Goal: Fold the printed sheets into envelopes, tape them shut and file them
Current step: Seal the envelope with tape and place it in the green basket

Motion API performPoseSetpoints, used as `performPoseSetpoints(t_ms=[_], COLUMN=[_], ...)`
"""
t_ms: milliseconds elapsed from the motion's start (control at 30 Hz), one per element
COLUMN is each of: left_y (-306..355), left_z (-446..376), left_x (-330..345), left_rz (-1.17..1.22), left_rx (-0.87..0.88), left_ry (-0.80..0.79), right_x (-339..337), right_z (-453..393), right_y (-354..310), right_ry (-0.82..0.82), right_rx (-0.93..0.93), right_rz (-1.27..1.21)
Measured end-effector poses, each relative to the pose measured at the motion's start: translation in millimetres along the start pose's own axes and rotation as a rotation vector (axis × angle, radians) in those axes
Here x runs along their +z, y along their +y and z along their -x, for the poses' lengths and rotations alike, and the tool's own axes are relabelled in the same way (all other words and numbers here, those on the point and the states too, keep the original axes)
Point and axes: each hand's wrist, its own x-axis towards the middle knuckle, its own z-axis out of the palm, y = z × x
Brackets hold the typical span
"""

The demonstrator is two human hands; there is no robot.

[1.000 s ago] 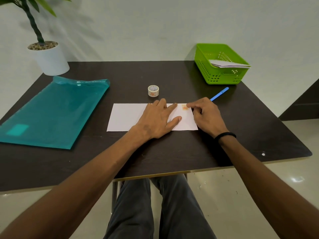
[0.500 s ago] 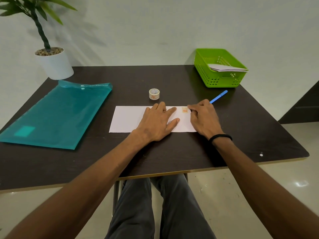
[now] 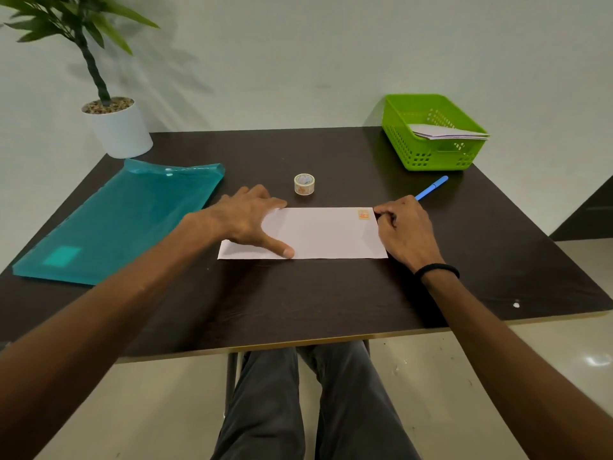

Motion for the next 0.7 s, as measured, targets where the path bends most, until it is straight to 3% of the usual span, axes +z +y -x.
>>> performPoseSetpoints(t_ms=[267, 567, 700], left_y=[-0.1, -8.5, -11.2], left_z=[-16.1, -8.7, 5.2], left_x=[-0.6, -3.1, -8.9], left_rz=[0.074, 0.554, 0.779], left_rx=[0.003, -0.005, -0.017], left_ry=[0.017, 0.002, 0.008], right_x=[-1.3, -7.2, -13.2], right_z=[1.4, 3.2, 5.0], right_y=[-1.4, -4.6, -5.8], right_ry=[0.003, 0.013, 0.008], right_rx=[0.016, 0.068, 0.181], right_rz=[-0.005, -0.064, -0.199])
